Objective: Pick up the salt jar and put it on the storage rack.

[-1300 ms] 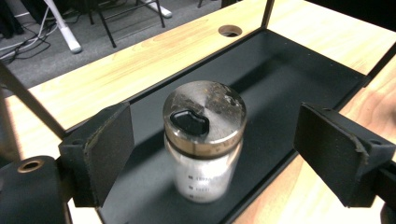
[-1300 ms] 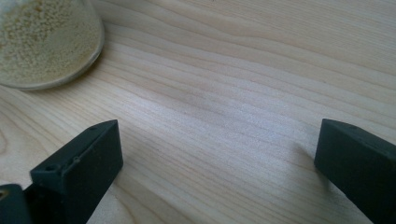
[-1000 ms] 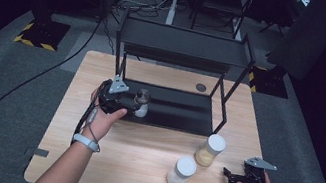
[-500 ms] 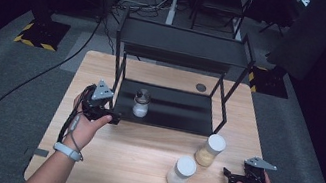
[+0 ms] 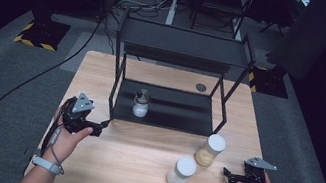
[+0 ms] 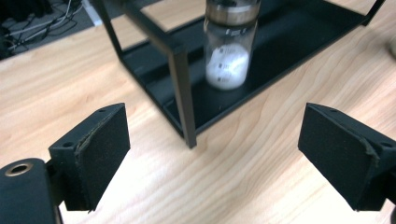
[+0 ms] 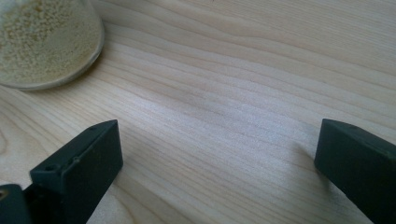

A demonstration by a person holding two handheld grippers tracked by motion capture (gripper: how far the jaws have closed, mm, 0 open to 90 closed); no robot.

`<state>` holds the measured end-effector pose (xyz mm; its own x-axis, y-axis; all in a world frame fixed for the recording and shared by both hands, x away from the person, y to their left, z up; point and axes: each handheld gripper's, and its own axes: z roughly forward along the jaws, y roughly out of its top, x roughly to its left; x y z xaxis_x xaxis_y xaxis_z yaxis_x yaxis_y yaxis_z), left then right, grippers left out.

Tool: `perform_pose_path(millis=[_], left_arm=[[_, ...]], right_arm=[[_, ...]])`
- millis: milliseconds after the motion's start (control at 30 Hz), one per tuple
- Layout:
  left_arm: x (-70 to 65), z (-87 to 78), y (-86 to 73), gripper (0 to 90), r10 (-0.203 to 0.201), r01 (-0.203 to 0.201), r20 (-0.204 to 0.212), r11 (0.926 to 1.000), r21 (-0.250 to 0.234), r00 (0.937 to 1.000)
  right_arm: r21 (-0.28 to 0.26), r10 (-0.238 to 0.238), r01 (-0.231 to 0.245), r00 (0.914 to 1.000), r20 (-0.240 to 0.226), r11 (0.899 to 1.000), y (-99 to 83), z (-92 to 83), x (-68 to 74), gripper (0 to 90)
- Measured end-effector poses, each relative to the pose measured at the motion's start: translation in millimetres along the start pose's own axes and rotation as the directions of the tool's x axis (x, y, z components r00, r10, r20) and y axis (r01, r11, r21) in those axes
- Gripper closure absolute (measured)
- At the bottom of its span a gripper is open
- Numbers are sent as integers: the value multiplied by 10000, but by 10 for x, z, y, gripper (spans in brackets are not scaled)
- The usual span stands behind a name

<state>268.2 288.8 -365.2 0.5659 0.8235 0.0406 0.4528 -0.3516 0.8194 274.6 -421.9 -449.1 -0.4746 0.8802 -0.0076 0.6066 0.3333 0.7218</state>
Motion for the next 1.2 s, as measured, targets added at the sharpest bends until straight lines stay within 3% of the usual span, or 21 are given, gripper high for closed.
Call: perform_pose_path(millis=[567,933,1200], left_arm=[[-45,31,-447,82,-285,295,-268,9988,387,9992],[-67,67,-604,82,-249,287,-400,9947,992,9989],[-60,116,-730,82,-462,523,-499,9903,1284,9977]], right_arm=[[0,6,-6,10000,9,10000,0,0,2,9],[-1,6,-6,10000,9,10000,0,0,2,9],[2,10,-10,10000,12,10000,0,-1,3,9]])
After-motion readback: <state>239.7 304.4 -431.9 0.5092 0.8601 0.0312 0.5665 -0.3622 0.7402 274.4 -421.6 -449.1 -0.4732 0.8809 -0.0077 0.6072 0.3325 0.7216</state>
